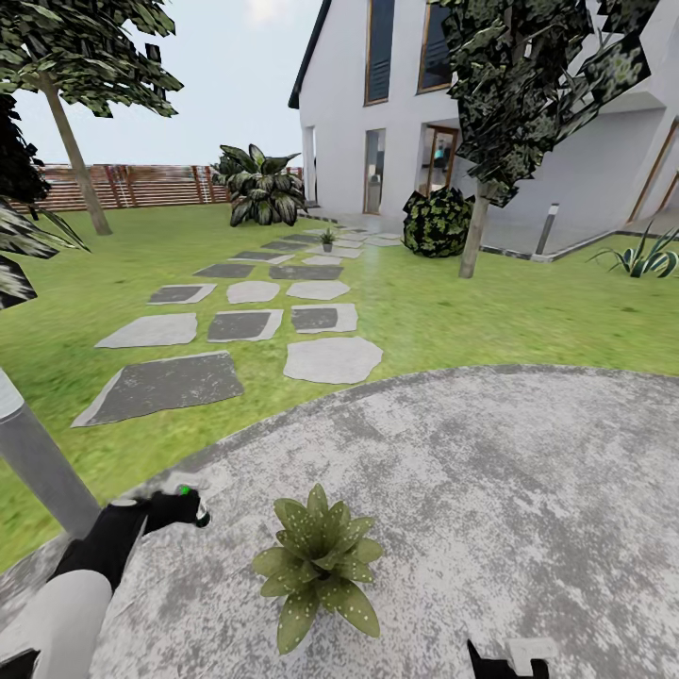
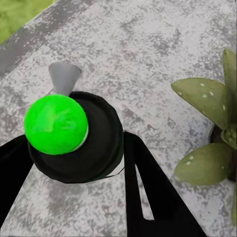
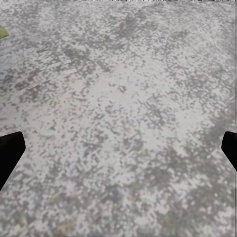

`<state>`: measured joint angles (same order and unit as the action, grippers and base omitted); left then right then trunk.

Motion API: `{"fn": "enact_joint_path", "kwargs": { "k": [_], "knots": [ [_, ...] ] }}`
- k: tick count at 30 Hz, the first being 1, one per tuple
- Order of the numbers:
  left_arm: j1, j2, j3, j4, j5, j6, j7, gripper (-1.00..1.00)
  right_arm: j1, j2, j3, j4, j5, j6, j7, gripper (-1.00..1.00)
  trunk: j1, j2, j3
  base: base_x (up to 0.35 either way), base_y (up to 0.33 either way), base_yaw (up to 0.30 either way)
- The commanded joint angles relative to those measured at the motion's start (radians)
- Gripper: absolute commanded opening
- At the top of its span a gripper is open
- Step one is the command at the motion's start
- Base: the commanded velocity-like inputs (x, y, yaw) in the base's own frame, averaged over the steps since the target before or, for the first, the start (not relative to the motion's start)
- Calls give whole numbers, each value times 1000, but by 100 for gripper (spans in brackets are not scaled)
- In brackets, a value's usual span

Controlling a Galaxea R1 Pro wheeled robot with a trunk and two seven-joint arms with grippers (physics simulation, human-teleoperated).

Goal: Pick up the pesticide atomizer in the garden and spray insectifuge to fully cover both potted plants in the garden.

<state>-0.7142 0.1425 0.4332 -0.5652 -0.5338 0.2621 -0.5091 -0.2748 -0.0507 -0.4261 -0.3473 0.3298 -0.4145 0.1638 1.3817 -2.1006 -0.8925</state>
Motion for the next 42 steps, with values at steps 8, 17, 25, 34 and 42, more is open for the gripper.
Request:
{"fn": "enact_joint_path", "kwargs": {
  "k": [8, 17, 25, 34, 42],
  "knots": [
    [2, -16, 7, 5, 3, -1, 46, -100, -1, 0, -8, 1, 3, -4, 8, 100, 0, 0, -1, -1, -210, 0],
    [2, -18, 7, 5, 3, -1, 46, -100, 0, 2, -8, 3, 4, -4, 7, 100, 0, 0, -1, -123, -267, 205],
    [2, -18, 7, 5, 3, -1, 46, -100, 0, 2, -8, 4, 5, -4, 7, 100, 0, 0, -1, -10, -272, 279],
    [2, -18, 7, 5, 3, -1, 46, -100, 0, 2, -8, 4, 5, -4, 8, 100, 0, 0, -1, -17, -273, 279],
    [2, -18, 8, 4, 2, -2, 46, -100, 0, 2, -7, 4, 5, -4, 8, 100, 0, 0, -1, -131, -271, 279]
  ]
}}
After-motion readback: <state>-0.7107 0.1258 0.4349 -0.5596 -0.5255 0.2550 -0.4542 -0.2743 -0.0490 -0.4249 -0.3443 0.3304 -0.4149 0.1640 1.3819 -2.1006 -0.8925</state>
